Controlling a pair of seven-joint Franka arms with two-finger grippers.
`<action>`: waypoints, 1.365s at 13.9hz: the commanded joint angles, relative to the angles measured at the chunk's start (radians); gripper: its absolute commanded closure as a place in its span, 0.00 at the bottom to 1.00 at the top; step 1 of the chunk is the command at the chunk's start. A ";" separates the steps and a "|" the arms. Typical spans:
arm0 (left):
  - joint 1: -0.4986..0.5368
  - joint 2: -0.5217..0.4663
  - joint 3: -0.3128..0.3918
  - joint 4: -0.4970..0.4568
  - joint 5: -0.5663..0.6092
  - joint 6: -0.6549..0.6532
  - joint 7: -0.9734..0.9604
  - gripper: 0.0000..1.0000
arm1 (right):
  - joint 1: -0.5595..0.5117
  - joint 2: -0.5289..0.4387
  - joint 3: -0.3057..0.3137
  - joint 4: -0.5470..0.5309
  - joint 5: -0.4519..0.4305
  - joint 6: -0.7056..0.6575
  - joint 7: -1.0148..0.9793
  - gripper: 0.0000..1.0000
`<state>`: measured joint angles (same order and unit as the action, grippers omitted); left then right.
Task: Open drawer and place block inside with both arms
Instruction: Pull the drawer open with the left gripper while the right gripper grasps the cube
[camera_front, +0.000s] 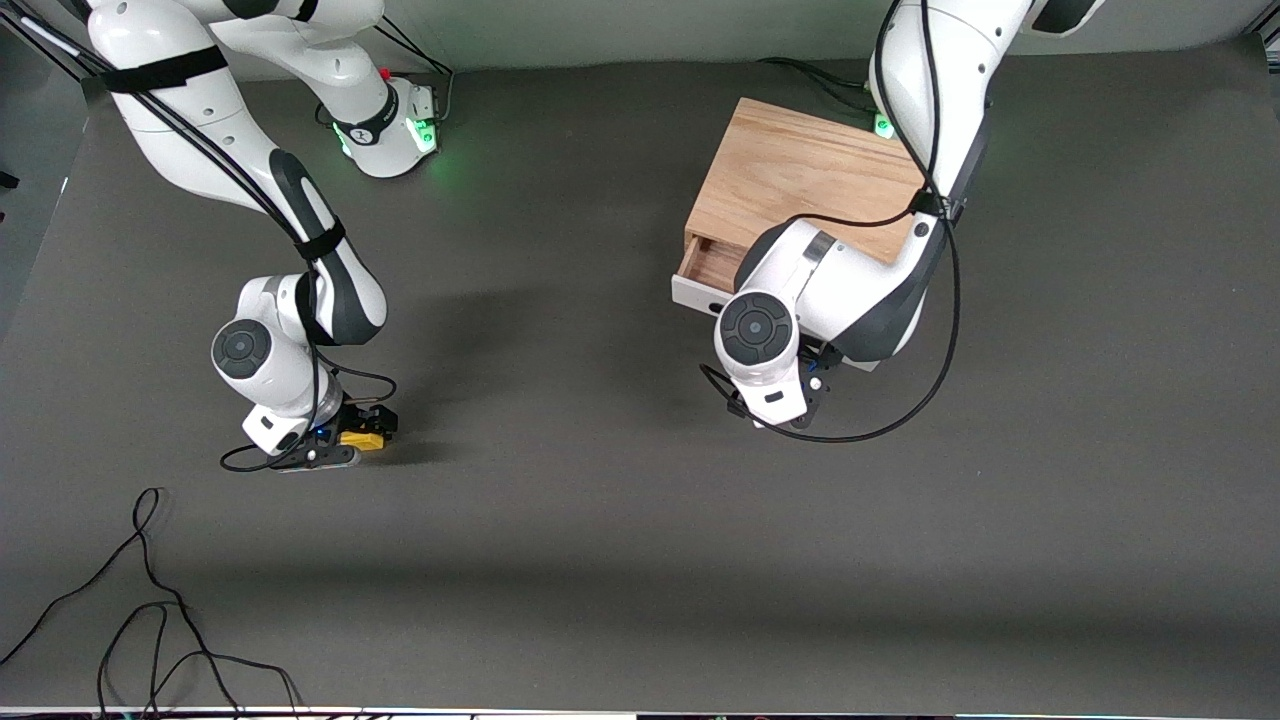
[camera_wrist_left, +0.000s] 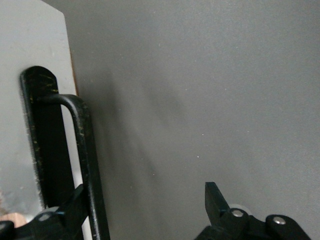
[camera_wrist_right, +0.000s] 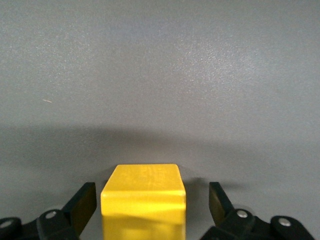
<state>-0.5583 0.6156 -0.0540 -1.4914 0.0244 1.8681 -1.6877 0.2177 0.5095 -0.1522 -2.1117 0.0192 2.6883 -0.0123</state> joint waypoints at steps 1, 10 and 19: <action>-0.003 0.042 0.005 0.052 0.016 0.088 0.008 0.00 | 0.008 0.009 -0.004 0.004 0.002 0.021 -0.011 0.00; 0.011 0.096 0.008 0.145 0.029 0.161 0.000 0.00 | 0.008 0.006 -0.004 0.004 0.002 0.016 -0.018 0.65; 0.014 0.102 0.028 0.168 0.029 0.230 -0.006 0.00 | 0.037 -0.098 -0.001 0.088 0.002 -0.243 -0.017 0.81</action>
<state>-0.5422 0.6888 -0.0289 -1.3772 0.0364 2.0707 -1.6880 0.2488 0.4763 -0.1495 -2.0546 0.0192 2.5596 -0.0135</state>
